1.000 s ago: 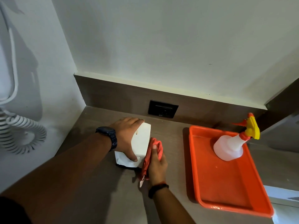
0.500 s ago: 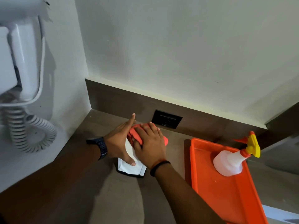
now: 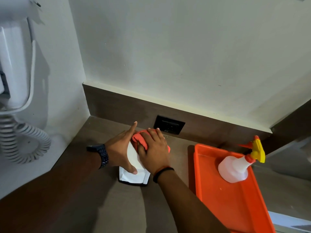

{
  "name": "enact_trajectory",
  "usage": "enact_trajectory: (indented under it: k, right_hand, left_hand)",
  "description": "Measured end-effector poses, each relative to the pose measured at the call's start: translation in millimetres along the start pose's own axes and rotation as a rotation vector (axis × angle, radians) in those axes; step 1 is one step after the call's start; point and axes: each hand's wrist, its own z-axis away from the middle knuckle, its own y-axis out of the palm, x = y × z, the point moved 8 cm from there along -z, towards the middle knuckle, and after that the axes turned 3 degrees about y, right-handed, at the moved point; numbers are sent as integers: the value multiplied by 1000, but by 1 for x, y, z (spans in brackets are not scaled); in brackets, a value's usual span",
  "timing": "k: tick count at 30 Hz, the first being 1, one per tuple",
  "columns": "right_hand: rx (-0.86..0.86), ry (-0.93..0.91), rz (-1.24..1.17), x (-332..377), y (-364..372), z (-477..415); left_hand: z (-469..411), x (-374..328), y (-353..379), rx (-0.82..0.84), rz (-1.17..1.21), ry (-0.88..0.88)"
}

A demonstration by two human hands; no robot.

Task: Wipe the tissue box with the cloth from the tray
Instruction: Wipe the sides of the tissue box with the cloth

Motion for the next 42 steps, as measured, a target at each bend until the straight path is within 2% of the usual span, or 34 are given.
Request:
enact_trajectory:
  k: [4,9,15,20,23,25,28,29,30,32,35,37,39,42]
  right_hand:
    - [-31,-87,-4,10,3,21]
    - [117,-117,20,-19,4,30]
    - [3,75,-121,-17,1,-3]
    - [-48,-21,-56,-3,2,8]
    - [-32,-51,-161,-14,-6,20]
    - [-135,113,-396,-38,-12,30]
    - [-547,756,-863,-108,-14,64]
    - [-662,903,-934,-126,-13,76]
    - [-736,964,-971,-139,-12,83]
    - [-812,928,-1058,-152,-13,89]
    - [-831,879,-1052,-164,-13,96]
    - [-834,874,-1059,-167,-12,101]
    - [-835,853,-1062,-167,-15,103]
    - [-809,793,-1069,-161,-22,106]
  left_hand:
    - [1,-1,0,21,5,8]
    - [1,-4,2,19,-2,-25]
    - [2,-1,2,-9,-31,-57]
    - [4,1,2,-30,-41,-38]
    - [7,1,2,-45,-56,-67]
    - [11,-7,3,-148,-83,-91]
    - [26,-32,11,-530,-145,-154]
    - [30,-41,13,-610,-156,-177]
    - [27,-48,13,-605,-197,-171]
    - [5,-55,14,-379,-348,-40]
    - [-25,-57,22,159,-544,146]
    - [-34,-60,23,259,-554,150]
    - [-40,-63,18,135,-555,70]
    - [-33,-50,1,-271,-441,-140]
